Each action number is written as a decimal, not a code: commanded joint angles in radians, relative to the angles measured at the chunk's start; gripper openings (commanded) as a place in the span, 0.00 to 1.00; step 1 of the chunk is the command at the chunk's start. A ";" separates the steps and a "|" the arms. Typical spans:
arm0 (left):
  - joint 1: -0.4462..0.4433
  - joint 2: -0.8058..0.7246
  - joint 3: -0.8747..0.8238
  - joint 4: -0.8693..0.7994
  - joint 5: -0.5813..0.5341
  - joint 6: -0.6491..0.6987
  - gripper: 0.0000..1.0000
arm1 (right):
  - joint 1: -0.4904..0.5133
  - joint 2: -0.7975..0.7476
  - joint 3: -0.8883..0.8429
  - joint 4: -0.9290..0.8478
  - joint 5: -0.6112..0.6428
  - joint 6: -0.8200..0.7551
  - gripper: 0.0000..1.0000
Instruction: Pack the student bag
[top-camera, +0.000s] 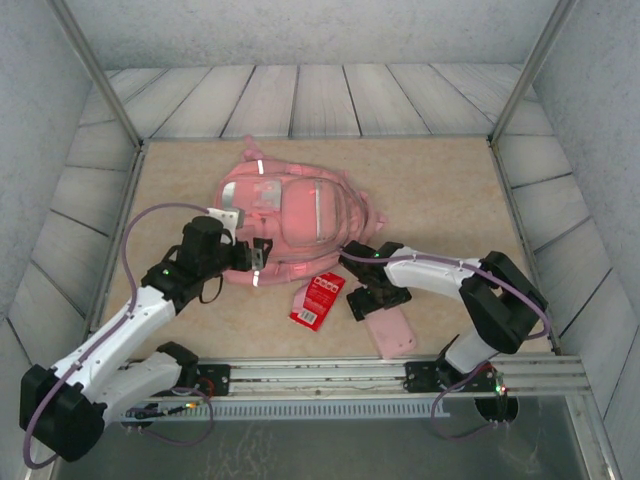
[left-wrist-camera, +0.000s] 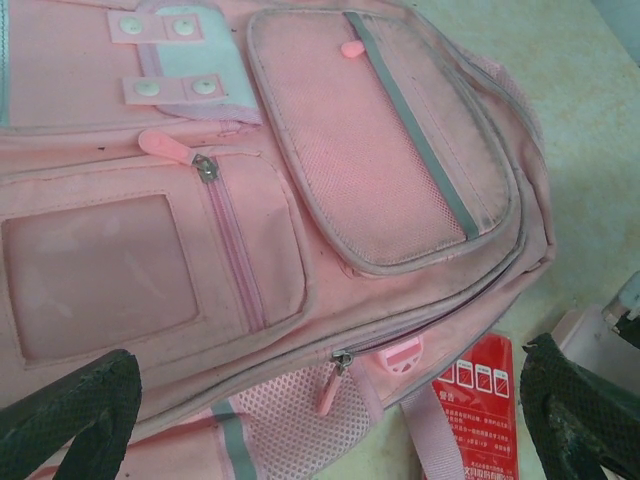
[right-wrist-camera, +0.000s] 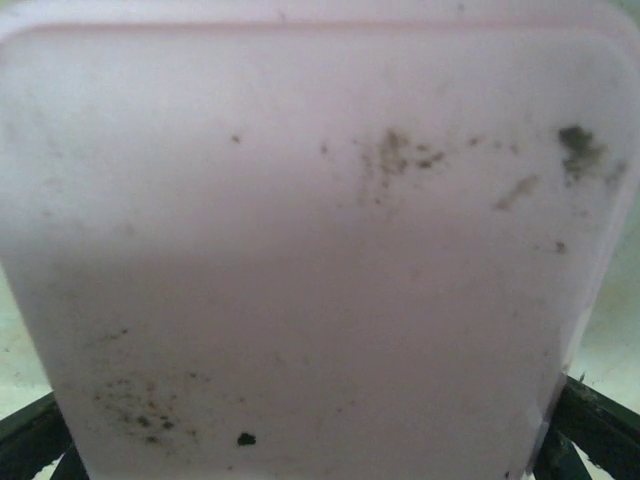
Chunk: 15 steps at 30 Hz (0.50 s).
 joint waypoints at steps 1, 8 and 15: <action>0.007 -0.011 -0.012 -0.013 0.005 -0.002 1.00 | -0.003 0.010 -0.008 0.017 0.001 -0.018 1.00; 0.007 0.015 0.003 0.004 0.041 -0.003 1.00 | -0.029 -0.005 -0.031 0.076 0.006 0.002 0.95; 0.007 0.038 -0.018 0.085 0.250 0.033 0.98 | -0.030 -0.141 -0.002 0.073 0.096 0.036 0.84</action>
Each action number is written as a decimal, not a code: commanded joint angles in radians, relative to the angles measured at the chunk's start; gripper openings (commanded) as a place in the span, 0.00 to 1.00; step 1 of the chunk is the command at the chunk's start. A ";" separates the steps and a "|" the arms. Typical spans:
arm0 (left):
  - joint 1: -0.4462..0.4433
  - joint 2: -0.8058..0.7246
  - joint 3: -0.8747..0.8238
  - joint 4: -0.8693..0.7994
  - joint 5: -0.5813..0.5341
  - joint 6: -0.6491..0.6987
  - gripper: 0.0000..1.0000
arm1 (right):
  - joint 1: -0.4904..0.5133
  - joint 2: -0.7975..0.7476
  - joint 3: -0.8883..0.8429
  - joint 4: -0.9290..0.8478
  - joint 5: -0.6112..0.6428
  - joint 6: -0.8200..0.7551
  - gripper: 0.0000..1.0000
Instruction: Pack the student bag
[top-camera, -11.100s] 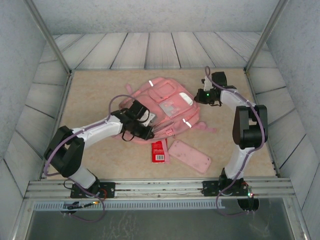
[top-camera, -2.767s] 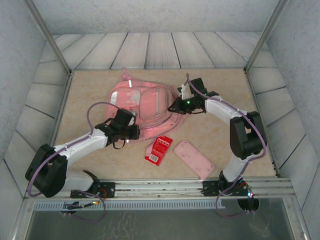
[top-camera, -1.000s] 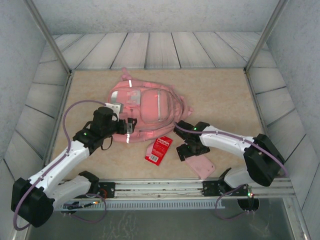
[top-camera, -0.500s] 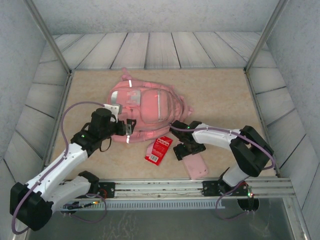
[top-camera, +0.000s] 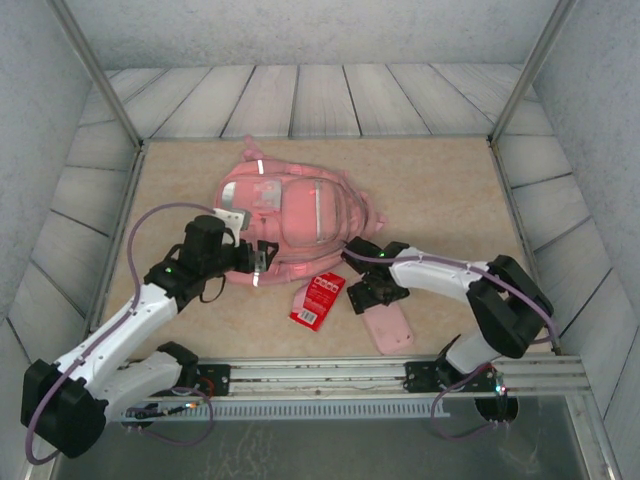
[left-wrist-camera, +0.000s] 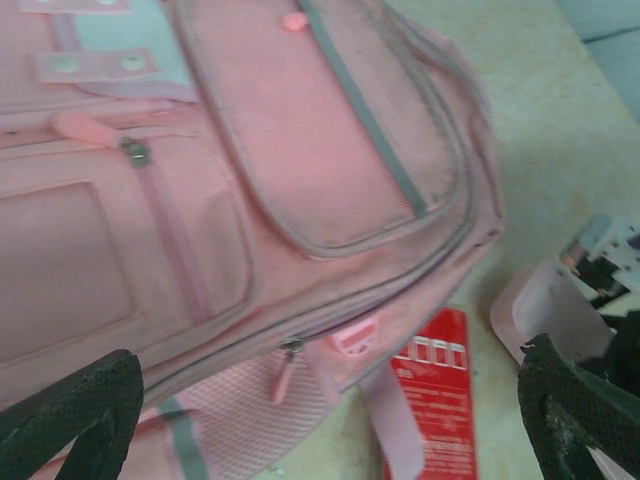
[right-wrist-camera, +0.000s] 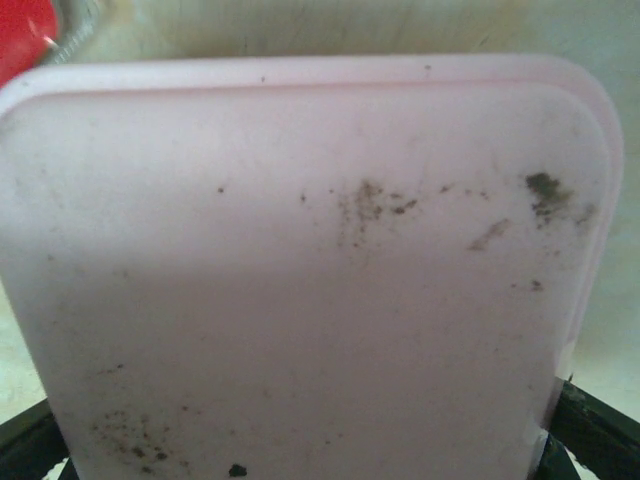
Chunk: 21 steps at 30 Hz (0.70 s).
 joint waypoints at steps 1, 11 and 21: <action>0.005 0.012 -0.025 0.070 0.143 0.014 0.97 | -0.004 -0.088 0.025 0.000 0.067 0.022 0.82; -0.100 0.069 -0.105 0.243 0.350 -0.038 0.90 | -0.005 -0.148 0.257 -0.001 0.040 0.033 0.77; -0.279 0.138 -0.100 0.444 0.190 -0.108 0.92 | -0.004 -0.074 0.485 0.093 -0.049 0.094 0.76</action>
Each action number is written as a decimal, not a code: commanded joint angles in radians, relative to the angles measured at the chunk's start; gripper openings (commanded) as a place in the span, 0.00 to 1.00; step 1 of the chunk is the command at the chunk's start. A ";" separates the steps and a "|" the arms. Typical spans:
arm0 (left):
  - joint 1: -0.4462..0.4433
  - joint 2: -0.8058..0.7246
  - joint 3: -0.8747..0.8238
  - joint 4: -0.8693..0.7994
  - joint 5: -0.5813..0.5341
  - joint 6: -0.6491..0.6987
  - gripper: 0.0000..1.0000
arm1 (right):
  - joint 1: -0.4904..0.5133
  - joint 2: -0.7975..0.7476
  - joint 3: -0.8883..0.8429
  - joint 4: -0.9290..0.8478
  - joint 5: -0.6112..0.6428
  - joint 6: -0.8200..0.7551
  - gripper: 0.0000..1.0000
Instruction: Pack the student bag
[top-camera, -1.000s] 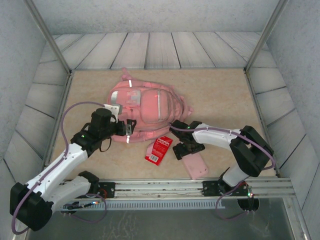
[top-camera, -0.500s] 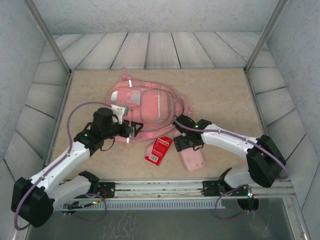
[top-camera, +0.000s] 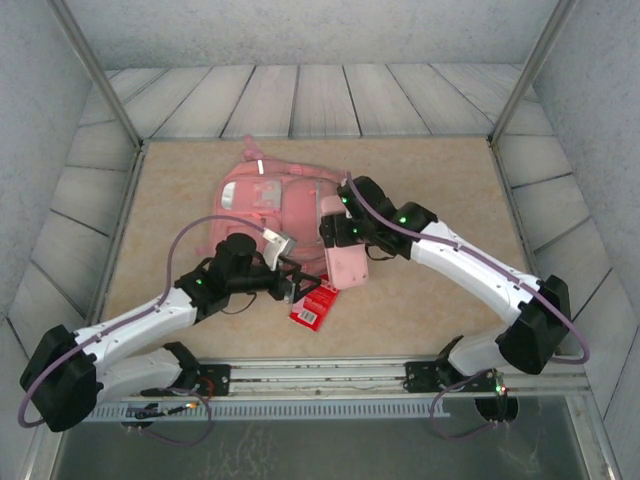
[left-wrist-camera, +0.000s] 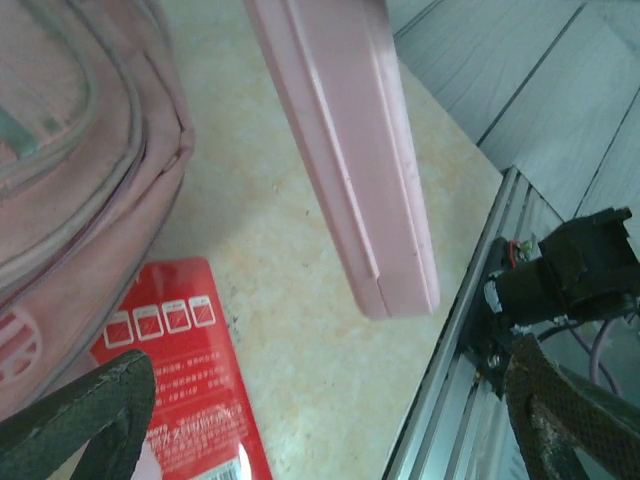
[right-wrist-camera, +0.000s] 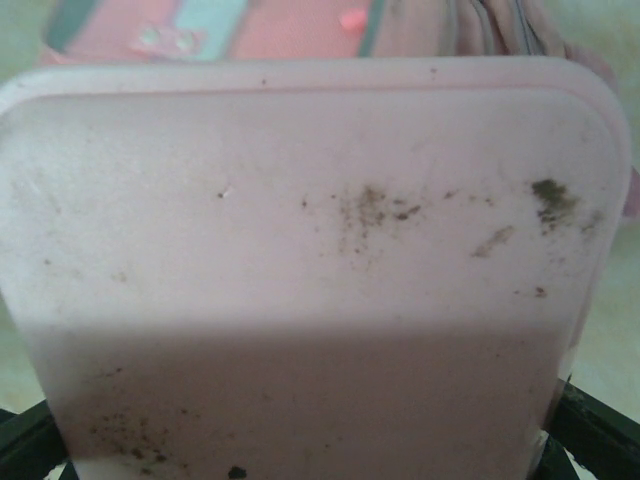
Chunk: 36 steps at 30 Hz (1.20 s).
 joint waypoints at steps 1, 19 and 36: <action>-0.017 0.045 0.017 0.108 -0.078 -0.049 0.91 | -0.004 0.011 0.038 0.045 -0.058 0.049 0.76; -0.026 0.172 0.082 0.321 -0.030 -0.171 0.58 | -0.003 -0.016 0.045 0.116 -0.047 0.079 0.77; -0.024 0.103 0.117 0.180 -0.065 -0.146 0.31 | -0.004 -0.058 0.023 0.135 -0.001 0.103 0.82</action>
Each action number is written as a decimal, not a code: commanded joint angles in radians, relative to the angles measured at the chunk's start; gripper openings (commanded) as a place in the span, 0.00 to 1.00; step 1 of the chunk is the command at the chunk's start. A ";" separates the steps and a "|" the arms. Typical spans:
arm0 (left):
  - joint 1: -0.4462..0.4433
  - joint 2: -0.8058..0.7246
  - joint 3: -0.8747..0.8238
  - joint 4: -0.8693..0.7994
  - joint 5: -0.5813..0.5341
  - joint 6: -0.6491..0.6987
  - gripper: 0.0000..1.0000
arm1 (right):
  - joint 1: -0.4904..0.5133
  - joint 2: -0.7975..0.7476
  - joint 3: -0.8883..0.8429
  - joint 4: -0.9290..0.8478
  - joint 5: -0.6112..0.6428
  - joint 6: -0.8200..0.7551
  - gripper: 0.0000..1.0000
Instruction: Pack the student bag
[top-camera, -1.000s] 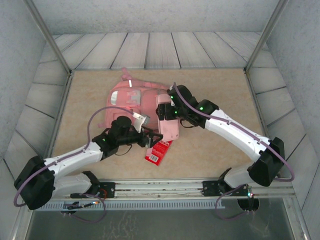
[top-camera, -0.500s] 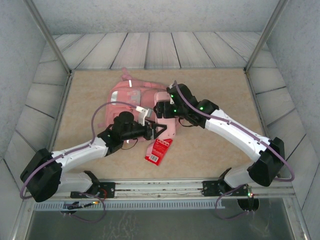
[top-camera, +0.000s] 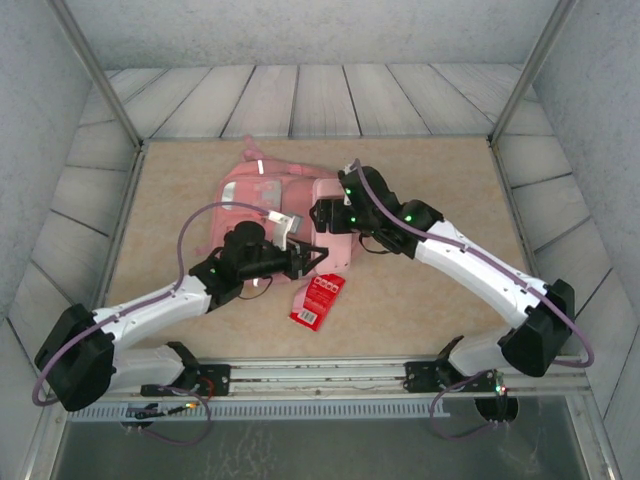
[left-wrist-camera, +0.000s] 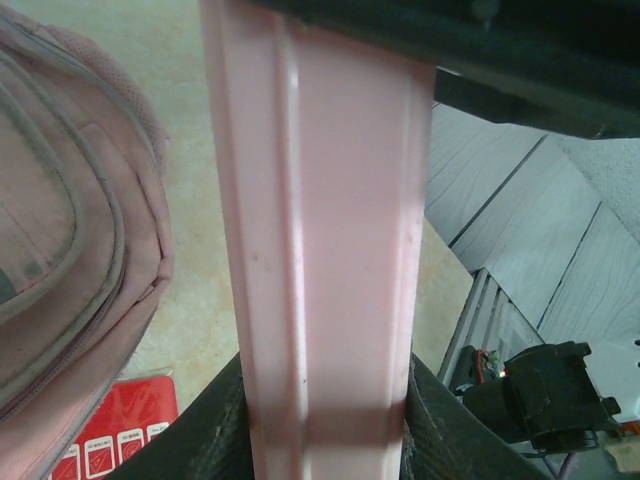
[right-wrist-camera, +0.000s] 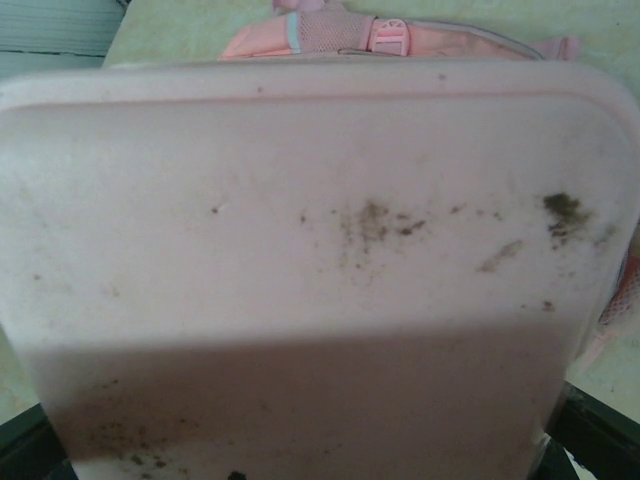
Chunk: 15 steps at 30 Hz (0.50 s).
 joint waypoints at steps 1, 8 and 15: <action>-0.004 -0.017 0.028 -0.014 0.001 0.014 0.29 | -0.004 -0.033 -0.005 0.029 0.014 0.011 0.84; 0.012 -0.017 0.034 -0.013 -0.001 -0.012 0.27 | -0.022 -0.031 -0.008 0.011 -0.128 -0.062 1.00; 0.064 -0.055 0.021 -0.011 0.032 -0.031 0.24 | -0.150 -0.156 -0.073 -0.059 -0.350 -0.125 1.00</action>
